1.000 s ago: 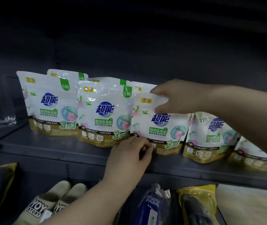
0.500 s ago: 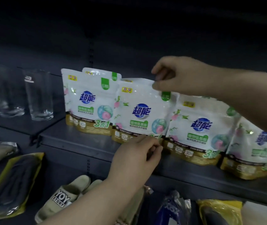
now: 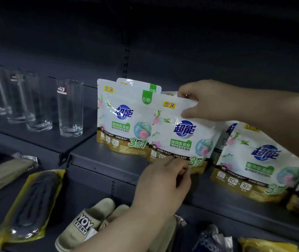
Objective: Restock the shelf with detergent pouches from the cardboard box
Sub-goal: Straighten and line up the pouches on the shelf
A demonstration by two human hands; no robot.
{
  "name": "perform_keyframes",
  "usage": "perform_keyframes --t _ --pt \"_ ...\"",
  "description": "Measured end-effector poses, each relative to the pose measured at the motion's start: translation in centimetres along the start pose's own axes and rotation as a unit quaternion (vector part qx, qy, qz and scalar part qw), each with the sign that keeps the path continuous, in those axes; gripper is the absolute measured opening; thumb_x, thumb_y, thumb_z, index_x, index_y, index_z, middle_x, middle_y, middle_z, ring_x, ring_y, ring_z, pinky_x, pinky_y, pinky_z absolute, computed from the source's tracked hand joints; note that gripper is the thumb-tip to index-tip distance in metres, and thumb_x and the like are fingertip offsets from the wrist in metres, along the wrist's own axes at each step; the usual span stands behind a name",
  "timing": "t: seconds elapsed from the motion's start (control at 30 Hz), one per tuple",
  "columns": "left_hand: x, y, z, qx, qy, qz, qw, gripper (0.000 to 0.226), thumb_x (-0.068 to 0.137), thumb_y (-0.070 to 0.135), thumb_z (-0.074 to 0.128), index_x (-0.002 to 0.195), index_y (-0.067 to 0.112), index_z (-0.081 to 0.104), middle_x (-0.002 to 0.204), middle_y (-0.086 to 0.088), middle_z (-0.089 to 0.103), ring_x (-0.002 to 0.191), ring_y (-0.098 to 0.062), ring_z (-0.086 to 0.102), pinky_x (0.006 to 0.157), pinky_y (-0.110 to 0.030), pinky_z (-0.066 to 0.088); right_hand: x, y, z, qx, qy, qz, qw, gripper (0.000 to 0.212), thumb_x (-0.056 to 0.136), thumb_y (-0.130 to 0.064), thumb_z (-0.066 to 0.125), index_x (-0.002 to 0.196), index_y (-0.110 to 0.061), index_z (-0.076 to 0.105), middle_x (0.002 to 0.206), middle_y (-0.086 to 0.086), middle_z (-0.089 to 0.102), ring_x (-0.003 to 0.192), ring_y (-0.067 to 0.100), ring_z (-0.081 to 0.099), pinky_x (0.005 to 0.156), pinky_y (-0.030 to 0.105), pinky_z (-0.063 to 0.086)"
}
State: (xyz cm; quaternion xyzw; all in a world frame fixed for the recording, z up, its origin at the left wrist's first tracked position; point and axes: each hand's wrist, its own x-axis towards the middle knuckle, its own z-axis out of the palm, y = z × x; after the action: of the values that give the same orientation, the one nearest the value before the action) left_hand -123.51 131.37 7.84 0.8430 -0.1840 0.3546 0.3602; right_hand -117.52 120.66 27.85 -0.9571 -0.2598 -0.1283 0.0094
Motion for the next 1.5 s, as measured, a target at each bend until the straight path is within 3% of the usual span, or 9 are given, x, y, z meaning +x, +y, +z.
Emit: perform_keyframes --t 0.2,0.33,0.43,0.5,0.6,0.9,1.13,1.3,1.5 --pt "0.6 -0.4 -1.2 -0.057 0.018 -0.038 0.997 0.030 0.091 0.053 0.048 0.085 0.027 0.064 0.080 0.011 0.061 0.075 -0.007 0.057 0.063 -0.031 0.051 0.6 0.3 -1.2 0.150 0.028 0.055 0.987 0.033 0.084 -0.050 0.069 0.088 -0.017 0.070 0.083 -0.001 0.071 0.075 0.010 0.065 0.068 0.030 0.051" --pt "1.6 -2.9 -3.7 -0.074 0.067 -0.114 0.988 0.043 0.088 0.063 0.044 0.081 0.024 0.060 0.073 0.008 0.061 0.070 -0.010 0.059 0.062 -0.033 0.051 3.1 0.1 -1.9 0.233 0.122 0.051 0.963 0.014 0.090 -0.021 0.063 0.086 -0.010 0.070 0.081 0.004 0.077 0.076 0.016 0.075 0.069 0.027 0.058" --pt "2.5 -5.2 -5.5 -0.069 0.069 -0.184 0.978 0.042 0.090 0.063 0.047 0.079 0.025 0.061 0.074 0.008 0.064 0.071 -0.008 0.062 0.064 -0.035 0.054 5.3 -1.7 -2.1 0.260 0.071 0.055 0.961 0.016 0.090 -0.025 0.065 0.095 -0.011 0.071 0.090 0.006 0.078 0.078 0.018 0.075 0.064 0.023 0.055" --pt "2.7 -6.2 -6.5 -0.053 0.055 -0.204 0.976 0.033 0.090 0.059 0.053 0.082 0.028 0.063 0.076 0.012 0.066 0.072 -0.004 0.062 0.065 -0.032 0.055 6.5 -3.2 -2.0 0.259 -0.011 0.055 0.964 0.024 0.089 -0.034 0.068 0.100 -0.013 0.071 0.094 0.004 0.078 0.079 0.016 0.073 0.073 0.032 0.055" --pt "2.8 -7.0 -7.3 -0.049 0.051 -0.216 0.974 0.020 0.091 0.050 0.057 0.088 0.032 0.064 0.077 0.014 0.066 0.072 -0.001 0.063 0.065 -0.030 0.055 7.5 -5.3 -1.6 0.200 -0.088 0.034 0.975 0.024 0.085 -0.044 0.071 0.097 -0.024 0.074 0.093 -0.006 0.075 0.080 0.012 0.068 0.073 0.029 0.056" --pt "2.8 -7.3 -7.1 -0.008 0.061 -0.229 0.972 0.025 0.091 0.054 0.054 0.083 0.032 0.064 0.069 0.011 0.065 0.066 -0.004 0.061 0.053 -0.026 0.048 8.5 -7.6 0.3 0.180 -0.033 -0.024 0.983 0.015 0.088 -0.025 0.072 0.102 -0.022 0.072 0.073 -0.010 0.060 0.056 0.004 0.051 0.051 0.018 0.040" --pt "2.7 -6.8 -6.7 0.053 0.062 -0.231 0.970 0.031 0.090 0.059 0.049 0.083 0.032 0.063 0.066 0.011 0.063 0.063 -0.005 0.059 0.051 -0.027 0.047 8.1 -7.3 0.0 0.191 -0.028 -0.036 0.981 0.024 0.086 -0.037 0.073 0.095 -0.015 0.076 0.074 -0.006 0.065 0.050 -0.002 0.051 0.046 0.013 0.042" --pt "2.7 -6.7 -6.5 0.051 0.072 -0.231 0.969 0.035 0.090 0.058 0.051 0.078 0.028 0.062 0.065 0.009 0.062 0.062 -0.008 0.060 0.052 -0.028 0.048 8.0 -6.5 -0.3 0.216 -0.029 -0.032 0.975 0.031 0.086 -0.040 0.072 0.095 -0.011 0.075 0.088 0.005 0.070 0.072 0.010 0.058 0.064 0.028 0.055" --pt "2.7 -6.8 -6.1 0.080 0.080 -0.231 0.966 0.039 0.086 0.064 0.052 0.074 0.028 0.060 0.062 0.010 0.061 0.061 -0.007 0.059 0.050 -0.025 0.045 7.9 -6.3 -0.1 0.200 -0.005 -0.038 0.979 0.033 0.085 -0.043 0.072 0.096 -0.012 0.074 0.100 0.007 0.074 0.072 0.012 0.058 0.073 0.036 0.057"
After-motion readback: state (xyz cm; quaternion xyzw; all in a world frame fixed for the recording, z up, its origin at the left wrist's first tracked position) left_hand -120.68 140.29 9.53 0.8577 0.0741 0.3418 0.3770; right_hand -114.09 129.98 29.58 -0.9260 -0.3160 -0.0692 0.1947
